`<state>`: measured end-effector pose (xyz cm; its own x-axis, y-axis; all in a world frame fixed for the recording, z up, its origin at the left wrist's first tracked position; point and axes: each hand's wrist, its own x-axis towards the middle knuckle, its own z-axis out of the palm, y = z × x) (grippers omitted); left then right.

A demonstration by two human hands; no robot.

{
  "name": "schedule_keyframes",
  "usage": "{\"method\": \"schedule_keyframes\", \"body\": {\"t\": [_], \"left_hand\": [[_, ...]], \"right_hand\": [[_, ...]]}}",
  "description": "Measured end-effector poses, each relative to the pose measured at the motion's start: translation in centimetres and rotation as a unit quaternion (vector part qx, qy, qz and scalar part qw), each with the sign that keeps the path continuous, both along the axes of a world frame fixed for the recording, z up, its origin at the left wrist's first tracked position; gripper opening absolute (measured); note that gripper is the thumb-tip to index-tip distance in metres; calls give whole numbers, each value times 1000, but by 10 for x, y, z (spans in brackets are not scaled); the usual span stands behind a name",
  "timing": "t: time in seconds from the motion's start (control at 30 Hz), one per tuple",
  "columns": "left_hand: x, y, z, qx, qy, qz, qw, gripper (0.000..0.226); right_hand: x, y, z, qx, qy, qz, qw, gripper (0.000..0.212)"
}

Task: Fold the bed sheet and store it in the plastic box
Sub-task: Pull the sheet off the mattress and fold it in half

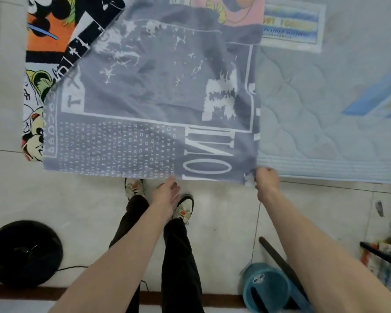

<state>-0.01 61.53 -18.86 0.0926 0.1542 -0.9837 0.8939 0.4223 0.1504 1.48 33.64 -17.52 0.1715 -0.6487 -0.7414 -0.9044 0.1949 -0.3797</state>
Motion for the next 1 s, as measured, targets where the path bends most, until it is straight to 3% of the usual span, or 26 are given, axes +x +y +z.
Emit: {"method": "schedule_keyframes", "body": {"t": [0.1,0.37,0.47,0.6,0.7,0.8,0.93,1.0], "left_hand": [[-10,-37,7,-73,18,-98,992,40],[-2,-132,3,-202,76,-114,970,83],[-2,-163,3,-191,110,-41,975,82],[9,-189,-2,-173,124,140,967,52],[12,-203,-1,-129,106,274,947,43],[8,-221,2,-40,70,377,923,40],[-7,-260,7,35,55,389,919,43],[-15,-280,5,50,67,388,918,47]], "right_hand": [[54,-14,3,-72,-12,102,992,22],[245,-36,-2,-60,-92,189,976,27],[294,-41,-8,-34,-123,221,967,28],[327,-45,-21,26,-89,201,975,41],[324,-60,-23,98,-104,152,978,14],[322,-87,-8,152,-137,160,966,7],[328,-127,9,165,-165,239,943,17],[327,-144,10,148,-133,265,943,23]]}}
